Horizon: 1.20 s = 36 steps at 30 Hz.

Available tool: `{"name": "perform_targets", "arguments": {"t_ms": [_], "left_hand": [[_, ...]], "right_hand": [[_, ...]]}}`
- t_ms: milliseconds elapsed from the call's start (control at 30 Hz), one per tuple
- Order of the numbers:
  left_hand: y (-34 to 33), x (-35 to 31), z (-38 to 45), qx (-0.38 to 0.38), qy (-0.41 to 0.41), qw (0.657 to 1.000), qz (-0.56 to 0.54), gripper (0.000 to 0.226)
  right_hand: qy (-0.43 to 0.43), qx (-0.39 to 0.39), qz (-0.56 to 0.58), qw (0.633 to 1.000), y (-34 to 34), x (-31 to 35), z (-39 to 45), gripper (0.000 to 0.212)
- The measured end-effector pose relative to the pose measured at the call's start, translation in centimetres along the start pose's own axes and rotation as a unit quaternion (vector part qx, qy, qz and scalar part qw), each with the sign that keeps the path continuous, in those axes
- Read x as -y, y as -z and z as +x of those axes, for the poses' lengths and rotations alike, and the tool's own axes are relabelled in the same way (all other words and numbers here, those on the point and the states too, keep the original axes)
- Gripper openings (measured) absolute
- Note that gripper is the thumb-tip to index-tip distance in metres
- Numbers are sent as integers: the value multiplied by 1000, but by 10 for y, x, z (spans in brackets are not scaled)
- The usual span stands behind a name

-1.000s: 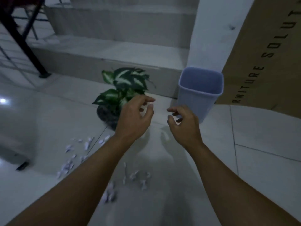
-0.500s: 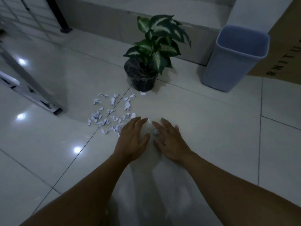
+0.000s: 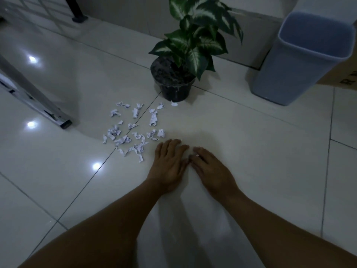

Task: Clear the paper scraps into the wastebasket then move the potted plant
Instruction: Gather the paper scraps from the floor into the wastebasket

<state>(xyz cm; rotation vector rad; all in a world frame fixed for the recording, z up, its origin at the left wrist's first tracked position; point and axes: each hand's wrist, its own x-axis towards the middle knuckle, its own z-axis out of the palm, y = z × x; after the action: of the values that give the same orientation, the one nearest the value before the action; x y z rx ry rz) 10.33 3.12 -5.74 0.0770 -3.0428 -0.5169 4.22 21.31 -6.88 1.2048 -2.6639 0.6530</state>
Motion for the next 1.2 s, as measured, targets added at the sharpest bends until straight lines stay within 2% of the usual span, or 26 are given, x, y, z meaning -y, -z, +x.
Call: {"name": "perform_targets", "arguments": {"t_ms": [100, 200, 300, 467, 600, 733, 833, 900, 1000, 1067, 1200], "left_hand": [[2, -3, 8, -48, 3, 999, 23, 29], [5, -5, 16, -50, 0, 998, 48, 26], [5, -7, 17, -38, 0, 999, 11, 25], [12, -19, 17, -34, 59, 997, -25, 17], [18, -23, 21, -11, 84, 994, -69, 4], [28, -24, 25, -24, 106, 981, -163, 22], [42, -37, 44, -41, 93, 970, -220, 25], [56, -52, 64, -52, 70, 965, -248, 25], [79, -81, 102, -85, 23, 957, -277, 21], [94, -102, 128, -117, -9, 948, -295, 17], [117, -145, 176, -154, -52, 931, -327, 14]], "right_hand": [[7, 15, -92, 996, 15, -12, 3, 23], [-1, 31, -78, 996, 22, -20, 8, 22], [21, 44, -87, 995, 23, -23, 12, 23], [26, 61, -77, 995, 23, -21, 15, 23], [-23, 90, -47, 995, 24, -18, 19, 25], [-162, 136, 60, 976, 37, -18, 30, 26], [-240, 92, 156, 954, 49, -21, 41, 27], [-262, 49, 204, 942, 61, -27, 50, 31], [-294, -3, 225, 929, 93, -39, 71, 31], [-322, -66, 248, 911, 119, -53, 87, 30], [-340, -134, 222, 904, 178, -87, 116, 32]]}}
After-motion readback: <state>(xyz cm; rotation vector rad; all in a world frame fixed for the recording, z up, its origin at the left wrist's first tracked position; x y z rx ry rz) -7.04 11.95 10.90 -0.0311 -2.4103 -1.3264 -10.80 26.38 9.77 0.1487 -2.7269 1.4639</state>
